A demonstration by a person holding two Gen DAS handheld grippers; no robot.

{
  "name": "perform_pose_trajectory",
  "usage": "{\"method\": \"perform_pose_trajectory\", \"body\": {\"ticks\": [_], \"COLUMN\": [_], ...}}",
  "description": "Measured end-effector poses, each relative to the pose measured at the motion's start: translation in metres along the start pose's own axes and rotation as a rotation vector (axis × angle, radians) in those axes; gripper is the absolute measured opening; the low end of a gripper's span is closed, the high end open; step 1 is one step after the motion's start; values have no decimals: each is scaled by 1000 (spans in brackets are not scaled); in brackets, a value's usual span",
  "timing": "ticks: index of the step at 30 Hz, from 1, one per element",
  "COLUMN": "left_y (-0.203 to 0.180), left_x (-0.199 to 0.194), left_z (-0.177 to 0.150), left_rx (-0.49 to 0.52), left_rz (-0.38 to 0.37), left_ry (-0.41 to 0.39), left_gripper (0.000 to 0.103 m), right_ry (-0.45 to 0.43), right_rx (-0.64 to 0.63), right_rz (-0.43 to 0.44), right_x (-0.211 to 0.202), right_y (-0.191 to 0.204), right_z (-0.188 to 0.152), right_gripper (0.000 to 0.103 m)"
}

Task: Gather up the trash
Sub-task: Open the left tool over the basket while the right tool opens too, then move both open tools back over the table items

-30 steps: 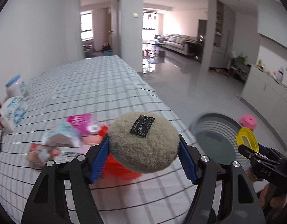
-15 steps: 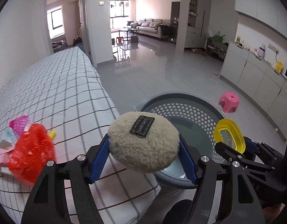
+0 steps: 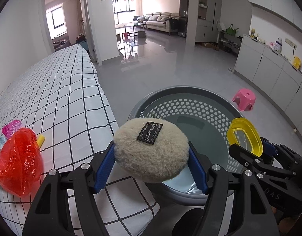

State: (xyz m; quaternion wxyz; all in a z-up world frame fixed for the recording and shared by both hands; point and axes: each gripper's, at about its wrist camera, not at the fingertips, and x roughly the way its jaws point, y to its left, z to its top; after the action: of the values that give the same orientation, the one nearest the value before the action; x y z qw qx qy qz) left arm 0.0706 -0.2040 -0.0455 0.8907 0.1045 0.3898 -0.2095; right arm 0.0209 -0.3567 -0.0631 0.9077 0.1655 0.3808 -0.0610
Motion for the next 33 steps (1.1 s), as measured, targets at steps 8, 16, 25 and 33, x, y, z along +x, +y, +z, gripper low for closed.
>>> {"method": "perform_pose_trajectory", "body": {"ticks": [8, 16, 25, 33], "left_y": [3, 6, 6, 9], "left_x": [-1, -1, -2, -8], "left_z": [-2, -3, -3, -5], "left_rx": [-22, -37, -42, -45], "left_rz": [5, 13, 15, 13], "left_ry": [-7, -3, 0, -7], "left_gripper": [79, 83, 83, 83], "right_ry": [-4, -22, -25, -29], "right_rx": [0, 17, 36, 33], "right_rz": [-5, -11, -11, -7], "right_x": [0, -4, -6, -10], "right_y": [4, 0, -4, 1], "right_z": [2, 1, -1, -3], "right_gripper": [72, 78, 78, 78]}}
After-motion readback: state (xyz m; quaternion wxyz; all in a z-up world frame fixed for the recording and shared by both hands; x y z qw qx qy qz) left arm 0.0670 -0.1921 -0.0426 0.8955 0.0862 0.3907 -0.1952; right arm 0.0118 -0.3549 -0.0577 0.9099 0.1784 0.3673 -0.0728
